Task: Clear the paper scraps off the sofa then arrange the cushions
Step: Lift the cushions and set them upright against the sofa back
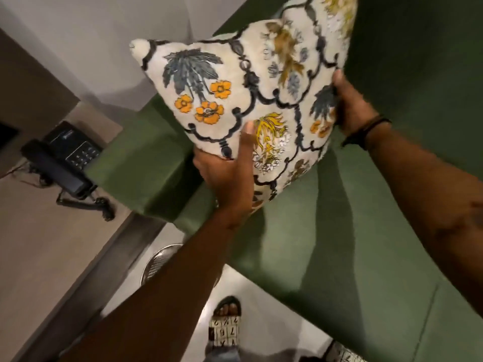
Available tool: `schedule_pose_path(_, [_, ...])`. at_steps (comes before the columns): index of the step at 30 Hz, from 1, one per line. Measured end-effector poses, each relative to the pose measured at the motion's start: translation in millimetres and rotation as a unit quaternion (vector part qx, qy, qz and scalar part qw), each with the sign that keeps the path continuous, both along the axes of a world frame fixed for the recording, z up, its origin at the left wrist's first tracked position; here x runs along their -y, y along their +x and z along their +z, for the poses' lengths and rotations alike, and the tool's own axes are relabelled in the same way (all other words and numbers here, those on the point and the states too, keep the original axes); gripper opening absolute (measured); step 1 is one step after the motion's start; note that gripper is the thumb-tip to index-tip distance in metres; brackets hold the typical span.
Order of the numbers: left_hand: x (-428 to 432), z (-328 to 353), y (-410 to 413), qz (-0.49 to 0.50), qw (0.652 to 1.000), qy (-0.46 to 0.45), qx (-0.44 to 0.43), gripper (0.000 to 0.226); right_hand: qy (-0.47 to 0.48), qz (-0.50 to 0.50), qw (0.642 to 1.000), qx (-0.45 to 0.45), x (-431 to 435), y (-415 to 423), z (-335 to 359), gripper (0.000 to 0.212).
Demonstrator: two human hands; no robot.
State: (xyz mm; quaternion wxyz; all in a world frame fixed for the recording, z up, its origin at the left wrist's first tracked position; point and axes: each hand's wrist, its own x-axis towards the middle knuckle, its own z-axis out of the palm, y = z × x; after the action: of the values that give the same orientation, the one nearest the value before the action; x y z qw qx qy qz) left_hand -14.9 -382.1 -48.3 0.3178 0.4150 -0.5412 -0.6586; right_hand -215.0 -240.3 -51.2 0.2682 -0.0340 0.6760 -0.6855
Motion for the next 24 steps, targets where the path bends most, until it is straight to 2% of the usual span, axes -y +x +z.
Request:
schedule_pose_path(2, [-6, -2, -9, 0.033, 0.999, -0.005, -0.005, 0.088, -0.058, 0.033, 0.997, 0.038, 0, 7, 5, 0.048])
schedule_pose_path(4, [-9, -4, -14, 0.026, 0.999, -0.017, -0.039, 0.066, -0.053, -0.021, 0.998, 0.004, -16, 26, 10, 0.055])
schedule_pose_path(7, [-9, -4, -30, -0.112, 0.986, -0.056, -0.110, 0.053, 0.001, -0.148, 0.986, -0.077, -68, 56, 13, 0.053])
schedule_pose_path(9, [-13, 1, -54, -0.224, 0.965, -0.073, -0.116, 0.048, 0.033, -0.228, 0.964, -0.136, -102, 73, 16, 0.050])
schedule_pose_path(13, [-37, 19, -129, -0.372, 0.924, -0.087, -0.035, 0.068, 0.035, -0.356, 0.911, -0.203, -153, 71, 11, 0.059])
schedule_pose_path(16, [-56, 16, -176, -0.432, 0.899, -0.073, 0.007, 0.075, 0.053, -0.385, 0.897, -0.210, -174, 56, -7, 0.056])
schedule_pose_path(18, [-76, 13, -190, -0.419, 0.900, -0.104, 0.058, 0.086, 0.117, -0.368, 0.905, -0.176, -188, 46, -20, 0.075])
schedule_pose_path(20, [-101, 6, -187, -0.340, 0.922, -0.160, 0.098, 0.088, 0.190, -0.353, 0.906, -0.134, -201, 44, -27, 0.103])
schedule_pose_path(22, [-138, 7, -168, -0.242, 0.937, -0.213, 0.132, 0.090, 0.225, -0.360, 0.896, -0.129, -217, 58, -26, 0.108])
schedule_pose_path(24, [-181, 9, -137, -0.176, 0.942, -0.251, 0.136, 0.085, 0.240, -0.376, 0.882, -0.155, -235, 88, -25, 0.103])
